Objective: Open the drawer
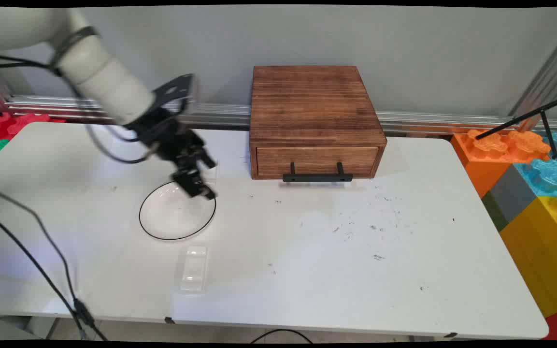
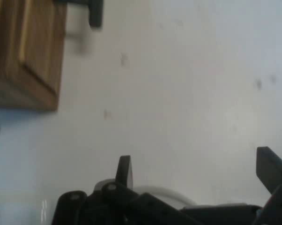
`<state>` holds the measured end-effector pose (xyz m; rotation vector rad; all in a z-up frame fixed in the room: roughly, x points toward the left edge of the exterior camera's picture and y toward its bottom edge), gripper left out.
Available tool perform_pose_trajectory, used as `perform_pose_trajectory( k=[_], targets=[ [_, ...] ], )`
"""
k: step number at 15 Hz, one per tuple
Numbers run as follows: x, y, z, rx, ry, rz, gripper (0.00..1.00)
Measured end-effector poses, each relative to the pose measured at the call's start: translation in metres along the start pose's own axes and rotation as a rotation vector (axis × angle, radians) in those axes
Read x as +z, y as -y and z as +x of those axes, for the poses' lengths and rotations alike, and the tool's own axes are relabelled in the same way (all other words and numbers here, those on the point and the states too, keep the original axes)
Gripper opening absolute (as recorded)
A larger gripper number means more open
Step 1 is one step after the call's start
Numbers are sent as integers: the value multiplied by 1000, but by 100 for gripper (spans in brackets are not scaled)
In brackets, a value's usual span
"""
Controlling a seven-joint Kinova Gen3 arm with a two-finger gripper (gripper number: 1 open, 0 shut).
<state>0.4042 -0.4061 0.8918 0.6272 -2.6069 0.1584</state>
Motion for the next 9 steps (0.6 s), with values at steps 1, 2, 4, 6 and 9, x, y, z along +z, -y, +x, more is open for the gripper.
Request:
perform_pose_trajectory(
  k=[1,2,4,6,9],
  targets=[
    [9,2,18,-5,-9,3,100],
    [15,2,31,-8,-14,5,100],
    [30,4,60,-17,-27,6,100],
    [47,6,88,-28,-35,11,100],
    [71,8,124,-34,-43,21,100]
  ],
)
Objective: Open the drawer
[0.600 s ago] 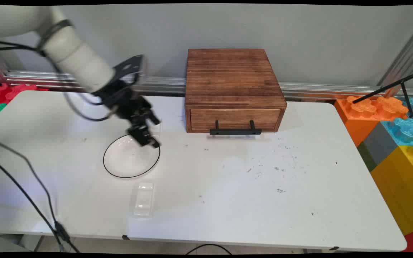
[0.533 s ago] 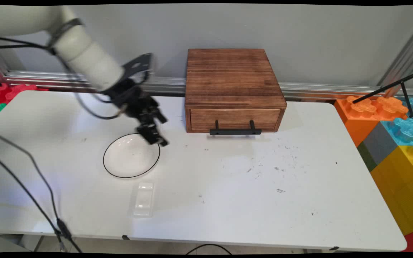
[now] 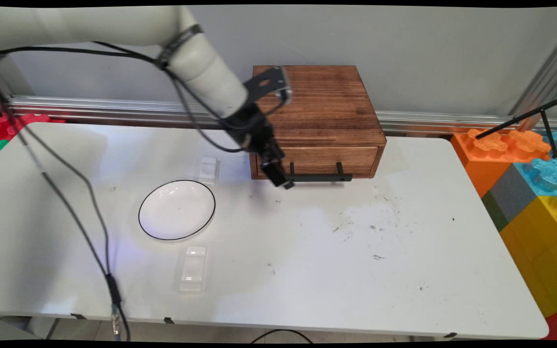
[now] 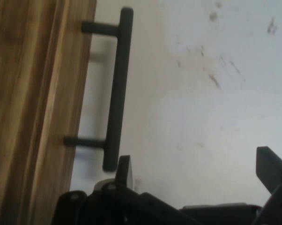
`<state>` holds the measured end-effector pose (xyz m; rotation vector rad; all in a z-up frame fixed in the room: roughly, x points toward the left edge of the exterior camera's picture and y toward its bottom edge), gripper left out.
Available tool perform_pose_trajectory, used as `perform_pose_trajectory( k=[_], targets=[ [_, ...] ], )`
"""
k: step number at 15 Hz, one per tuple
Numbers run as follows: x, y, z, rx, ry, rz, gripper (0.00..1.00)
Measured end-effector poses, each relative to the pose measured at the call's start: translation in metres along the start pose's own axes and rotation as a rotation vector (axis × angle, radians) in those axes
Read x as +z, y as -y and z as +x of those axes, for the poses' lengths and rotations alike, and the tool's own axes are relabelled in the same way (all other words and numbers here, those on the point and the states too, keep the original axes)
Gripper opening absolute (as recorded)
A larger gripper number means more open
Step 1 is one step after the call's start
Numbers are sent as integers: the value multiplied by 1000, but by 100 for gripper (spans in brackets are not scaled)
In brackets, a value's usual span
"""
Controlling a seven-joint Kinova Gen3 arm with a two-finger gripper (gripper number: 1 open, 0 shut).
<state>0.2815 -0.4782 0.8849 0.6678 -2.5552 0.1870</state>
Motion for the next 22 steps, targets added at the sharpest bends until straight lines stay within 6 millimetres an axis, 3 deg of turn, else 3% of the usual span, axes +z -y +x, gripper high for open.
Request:
perform_pose_trajectory(
  k=[4,8,15,22],
  targets=[
    [34,4,35,9,2,19,100],
    [55,8,52,27,14,25,100],
    [79,12,62,66,31,32,100],
    [99,12,58,100,47,26,100]
  ],
)
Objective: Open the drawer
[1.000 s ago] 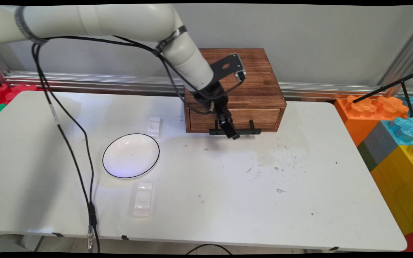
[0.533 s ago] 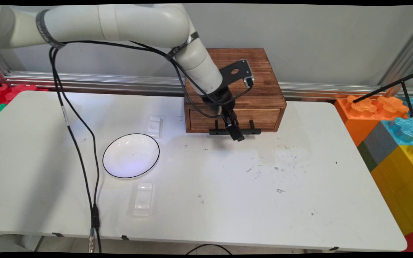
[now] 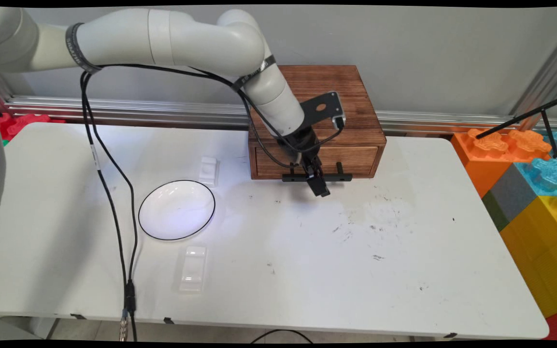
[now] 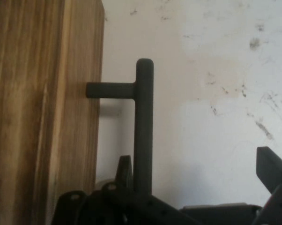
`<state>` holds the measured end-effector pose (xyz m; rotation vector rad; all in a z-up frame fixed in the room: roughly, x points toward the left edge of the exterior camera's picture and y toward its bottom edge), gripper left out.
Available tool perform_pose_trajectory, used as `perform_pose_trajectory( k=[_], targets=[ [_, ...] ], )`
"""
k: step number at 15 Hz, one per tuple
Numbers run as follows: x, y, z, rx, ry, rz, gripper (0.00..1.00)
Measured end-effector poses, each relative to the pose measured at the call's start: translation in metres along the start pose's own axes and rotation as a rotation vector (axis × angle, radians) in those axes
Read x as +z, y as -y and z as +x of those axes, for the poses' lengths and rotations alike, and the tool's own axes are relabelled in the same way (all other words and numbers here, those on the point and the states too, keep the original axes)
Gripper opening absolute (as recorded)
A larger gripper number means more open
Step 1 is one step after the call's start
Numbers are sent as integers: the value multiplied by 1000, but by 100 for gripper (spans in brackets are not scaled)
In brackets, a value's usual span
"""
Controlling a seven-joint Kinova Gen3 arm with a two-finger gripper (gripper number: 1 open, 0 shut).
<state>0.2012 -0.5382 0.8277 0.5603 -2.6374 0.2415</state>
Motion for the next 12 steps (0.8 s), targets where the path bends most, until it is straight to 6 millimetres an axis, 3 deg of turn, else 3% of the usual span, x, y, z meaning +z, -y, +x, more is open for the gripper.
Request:
perform_pose_trajectory(
  k=[12],
  targets=[
    [24,-2,-12,91,26,27,100]
  ],
)
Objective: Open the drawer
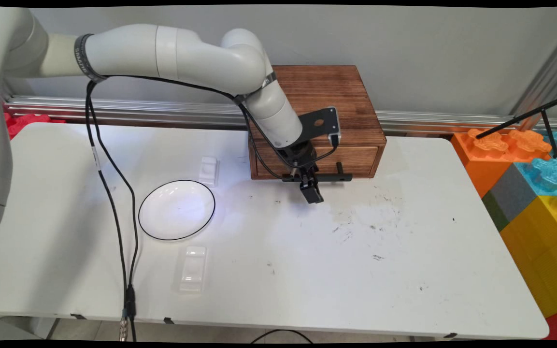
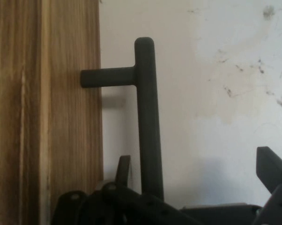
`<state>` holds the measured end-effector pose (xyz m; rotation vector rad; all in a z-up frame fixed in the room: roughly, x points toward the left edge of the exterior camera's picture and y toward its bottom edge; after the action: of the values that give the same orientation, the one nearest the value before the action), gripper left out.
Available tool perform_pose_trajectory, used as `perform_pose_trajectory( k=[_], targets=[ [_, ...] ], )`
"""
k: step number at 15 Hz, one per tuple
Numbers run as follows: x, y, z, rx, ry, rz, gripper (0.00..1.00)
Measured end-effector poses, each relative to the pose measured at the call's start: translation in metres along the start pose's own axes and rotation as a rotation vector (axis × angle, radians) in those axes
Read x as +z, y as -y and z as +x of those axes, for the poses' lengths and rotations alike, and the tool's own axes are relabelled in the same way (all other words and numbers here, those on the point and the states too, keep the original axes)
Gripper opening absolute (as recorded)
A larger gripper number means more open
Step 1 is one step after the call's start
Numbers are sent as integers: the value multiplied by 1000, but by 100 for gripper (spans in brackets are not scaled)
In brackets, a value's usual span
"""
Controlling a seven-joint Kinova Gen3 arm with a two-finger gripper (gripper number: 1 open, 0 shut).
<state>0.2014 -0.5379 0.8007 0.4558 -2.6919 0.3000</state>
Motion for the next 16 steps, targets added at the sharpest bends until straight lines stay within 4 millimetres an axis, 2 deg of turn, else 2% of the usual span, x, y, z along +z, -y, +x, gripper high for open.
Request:
perform_pose_trajectory(
  k=[9,16],
  targets=[
    [14,-3,-6,22,-2,1,100],
    [16,-18,-5,12,-24,-25,100]
  ],
)
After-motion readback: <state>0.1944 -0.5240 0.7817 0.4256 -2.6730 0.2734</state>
